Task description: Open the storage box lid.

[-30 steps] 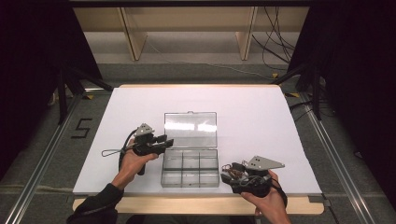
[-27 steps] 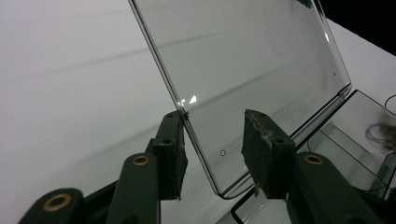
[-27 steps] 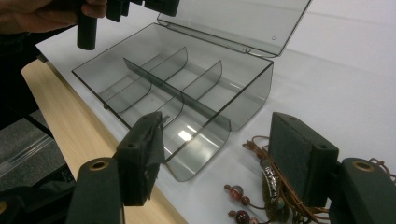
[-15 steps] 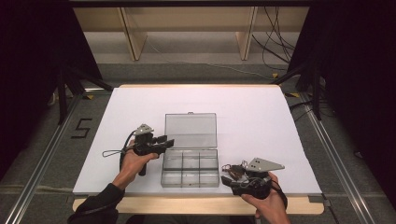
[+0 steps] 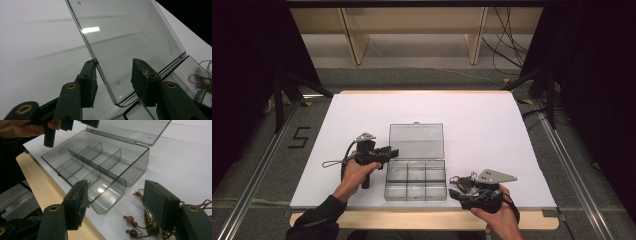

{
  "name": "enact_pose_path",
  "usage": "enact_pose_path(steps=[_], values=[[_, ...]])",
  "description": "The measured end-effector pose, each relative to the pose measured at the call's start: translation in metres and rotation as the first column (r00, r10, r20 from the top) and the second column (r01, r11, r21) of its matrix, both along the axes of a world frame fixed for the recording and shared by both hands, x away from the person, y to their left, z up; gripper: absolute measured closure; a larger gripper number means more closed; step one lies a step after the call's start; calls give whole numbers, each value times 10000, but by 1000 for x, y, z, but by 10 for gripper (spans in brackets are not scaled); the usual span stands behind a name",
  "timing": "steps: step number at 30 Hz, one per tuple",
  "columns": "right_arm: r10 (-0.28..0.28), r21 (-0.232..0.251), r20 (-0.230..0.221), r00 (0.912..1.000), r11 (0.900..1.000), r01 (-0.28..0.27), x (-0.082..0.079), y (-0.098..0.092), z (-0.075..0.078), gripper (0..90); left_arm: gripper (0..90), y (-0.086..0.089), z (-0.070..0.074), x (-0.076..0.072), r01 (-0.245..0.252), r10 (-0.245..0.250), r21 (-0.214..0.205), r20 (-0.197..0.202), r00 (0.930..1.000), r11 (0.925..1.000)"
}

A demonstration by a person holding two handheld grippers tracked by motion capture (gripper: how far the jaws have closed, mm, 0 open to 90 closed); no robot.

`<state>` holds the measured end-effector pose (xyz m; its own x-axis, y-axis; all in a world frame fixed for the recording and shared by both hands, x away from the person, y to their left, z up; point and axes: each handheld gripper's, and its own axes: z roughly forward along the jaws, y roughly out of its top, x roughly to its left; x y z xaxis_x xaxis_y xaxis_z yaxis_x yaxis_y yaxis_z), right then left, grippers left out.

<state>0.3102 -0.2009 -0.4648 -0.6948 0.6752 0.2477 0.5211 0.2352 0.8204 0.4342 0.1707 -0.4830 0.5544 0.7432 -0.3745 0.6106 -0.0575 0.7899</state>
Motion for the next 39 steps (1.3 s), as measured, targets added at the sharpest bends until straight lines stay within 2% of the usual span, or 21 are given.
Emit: enact_pose_path(steps=[1,2,3,4,5,9,12,13,16,17,18,19,20,21,24,27,29,30,34,35,39], values=[[53,-169,187,9998,9998,-50,1,-1,1,379,545,0,0,0,-34,34,0,-24,10000,10000],[135,-114,196,9997,9998,-133,1,-1,0,379,543,0,0,0,-5,5,45,-74,10000,10000],[61,82,-198,9998,9999,-59,-2,1,1,379,541,0,1,0,-29,29,34,-121,9999,10000],[61,82,-198,9998,9999,-59,-2,1,1,379,540,0,1,0,-29,29,34,-121,9999,10000],[172,-46,70,9998,9998,-172,1,1,-1,379,538,0,-1,1,-103,97,-211,-273,9996,9997],[63,-253,289,9996,9997,-55,2,-2,0,379,529,0,-2,1,-154,145,-203,-452,9989,9997],[99,-262,238,9997,9996,-92,3,-3,-1,379,520,-1,-2,0,-196,183,-240,-535,9984,9995],[-23,-216,86,10000,9998,24,2,-2,-1,379,514,-1,-2,0,-217,199,-248,-699,9974,9995],[41,-287,243,9997,9996,-34,2,-3,0,380,502,-1,-2,2,-234,200,-384,-858,9961,9990],[-14,-129,119,9999,9999,16,3,-1,-2,380,496,0,-3,2,-235,198,-410,-891,9958,9989],[81,-286,143,9999,9996,-77,3,-3,-1,380,490,0,-3,2,-235,198,-410,-891,9958,9989],[-19,-2,-237,9997,10000,19,0,-1,0,380,475,0,-5,2,-324,261,-546,-1124,9933,9980],[-19,-2,-237,9997,10000,19,0,-1,0,380,469,0,-5,2,-324,261,-546,-1124,9933,9980],[43,-215,166,9999,9998,-39,3,-2,-1,380,468,0,-6,2,-372,288,-629,-1292,9912,9973],[112,-134,66,9999,9998,-111,3,-1,-2,379,468,0,-5,2,-338,259,-586,-1309,9911,9977],[-3,-365,304,9995,9993,14,4,-1,-2,378,442,0,-4,2,-492,440,-356,-1342,9900,9982],[-16,-356,237,9997,9994,25,3,-1,-2,378,439,1,-4,3,-437,380,-410,-1316,9906,9982],[-27,-280,167,9999,9996,32,3,-1,-2,377,445,3,-4,3,-433,351,-580,-1364,9900,9974],[81,-310,256,9996,9995,-73,3,-2,-2,369,406,5,1,3,-633,558,-506,-1380,9889,9967],[-26,-187,6,10000,9998,26,1,-2,-2,369,404,6,2,2,-612,536,-510,-1383,9889,9968],[-141,-310,187,9997,9994,147,4,-3,-3,364,385,8,6,-2,-458,416,-279,-1377,9896,9986]])
